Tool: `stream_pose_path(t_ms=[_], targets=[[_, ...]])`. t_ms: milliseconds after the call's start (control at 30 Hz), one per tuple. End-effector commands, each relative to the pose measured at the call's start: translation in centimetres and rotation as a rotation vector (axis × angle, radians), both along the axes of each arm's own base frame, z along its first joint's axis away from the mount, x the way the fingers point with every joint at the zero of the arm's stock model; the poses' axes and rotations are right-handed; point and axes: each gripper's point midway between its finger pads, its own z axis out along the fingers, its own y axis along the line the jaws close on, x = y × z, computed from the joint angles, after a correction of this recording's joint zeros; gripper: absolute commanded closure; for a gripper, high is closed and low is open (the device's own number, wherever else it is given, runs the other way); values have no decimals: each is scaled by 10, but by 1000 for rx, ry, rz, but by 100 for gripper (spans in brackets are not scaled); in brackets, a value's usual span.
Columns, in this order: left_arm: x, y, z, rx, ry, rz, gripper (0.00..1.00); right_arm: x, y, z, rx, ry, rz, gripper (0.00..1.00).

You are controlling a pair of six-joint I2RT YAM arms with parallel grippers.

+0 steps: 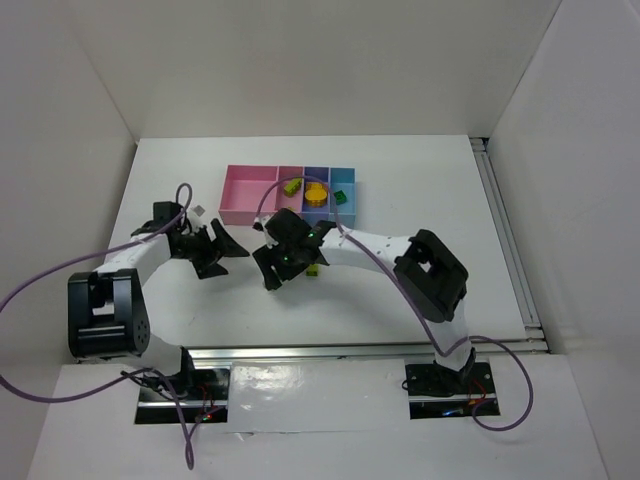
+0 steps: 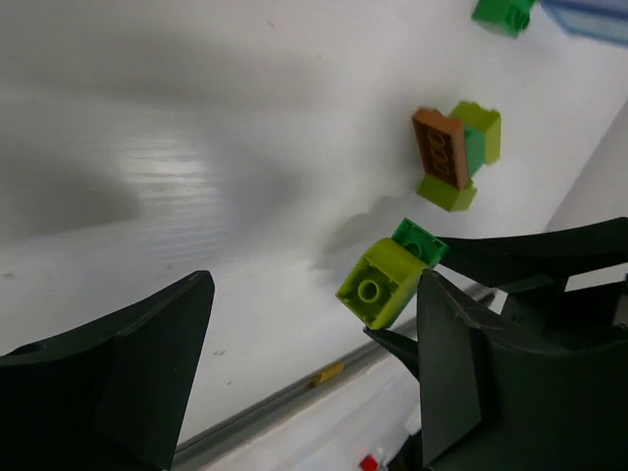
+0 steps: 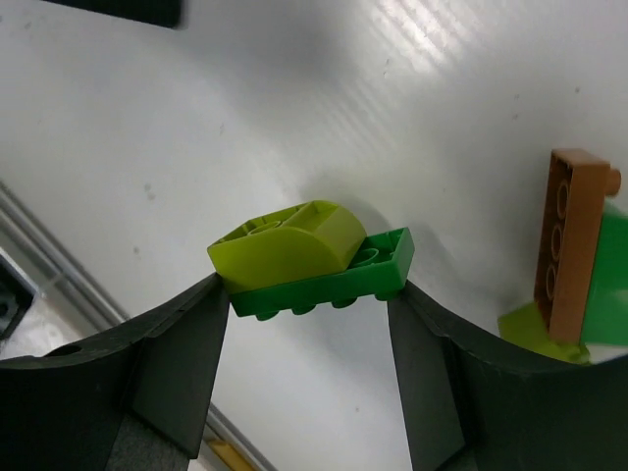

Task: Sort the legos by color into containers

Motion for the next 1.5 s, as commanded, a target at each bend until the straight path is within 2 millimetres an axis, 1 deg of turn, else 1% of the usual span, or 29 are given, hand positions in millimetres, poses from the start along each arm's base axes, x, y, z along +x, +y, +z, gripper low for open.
stream_pose_path(t_ms=[0,33,67,100,133,167,200,233,267,300,467,500,600,667,700,767,933,1033,1067,1133,1167,1200,1267,1300,1333,1367,1400,1433,1467], targets=[[-5,-28,7,-119,-43,-143,15,2,3,45,136,-99,76,71],[-6,-35,3,-177,-31,-176,8,-2,3,56,163,-114,98,71],[-11,-50,16,-313,-49,-239,6,-3,-2,55,166,-99,99,71],[-15,-57,18,-385,-50,-270,5,-5,-3,63,208,-73,128,71],[-18,-61,15,-453,-34,-288,5,-6,-5,65,229,-61,138,71],[-16,-65,19,-499,-67,-309,3,-7,-5,74,256,-55,149,71],[-21,-71,27,-558,-82,-344,3,-12,-6,76,267,-43,163,71],[-24,-74,29,-568,-81,-358,3,-8,-6,82,286,-53,159,71],[-24,-74,31,-565,-89,-361,5,-9,-8,83,284,-59,166,71],[-24,-75,33,-575,-91,-365,5,-11,-8,89,298,-64,173,71],[-26,-79,46,-622,-149,-418,7,-7,-9,94,317,-63,181,71],[-26,-80,49,-635,-160,-428,9,-5,-10,91,319,-49,181,71],[-27,-82,55,-629,-182,-444,10,-6,-7,95,341,-51,196,71],[-29,-85,58,-636,-189,-459,15,-5,-5,97,350,-52,191,71],[-28,-85,59,-633,-199,-463,19,-7,-7,93,344,-38,183,71],[-32,-92,58,-633,-199,-492,23,-6,-6,94,351,-46,184,71],[-36,-105,59,-621,-189,-544,23,-3,-9,87,332,-26,172,71],[-37,-111,57,-614,-182,-566,30,-5,-8,88,338,-14,172,71],[-37,-111,57,-614,-182,-566,38,-3,-6,89,346,-22,174,71],[-37,-111,58,-617,-174,-561,49,-5,-6,90,351,-10,173,71],[-36,-111,56,-620,-168,-557,54,0,-7,92,358,-18,165,71],[-36,-111,56,-620,-168,-557,67,0,-7,92,358,-18,165,71],[-34,-111,57,-620,-172,-556,77,0,-7,92,359,-12,159,71],[-32,-112,58,-624,-168,-548,89,0,-7,92,359,-12,159,71],[-32,-112,58,-626,-160,-543,95,3,-9,92,359,-14,150,68],[-30,-112,61,-624,-172,-547,100,2,-10,90,352,2,141,60],[-26,-112,64,-623,-182,-548,100,5,-16,88,343,9,126,37],[-25,-110,64,-622,-185,-539,100,5,-14,98,364,6,129,31],[-23,-110,67,-623,-183,-536,100,11,-19,104,373,-7,115,28]])
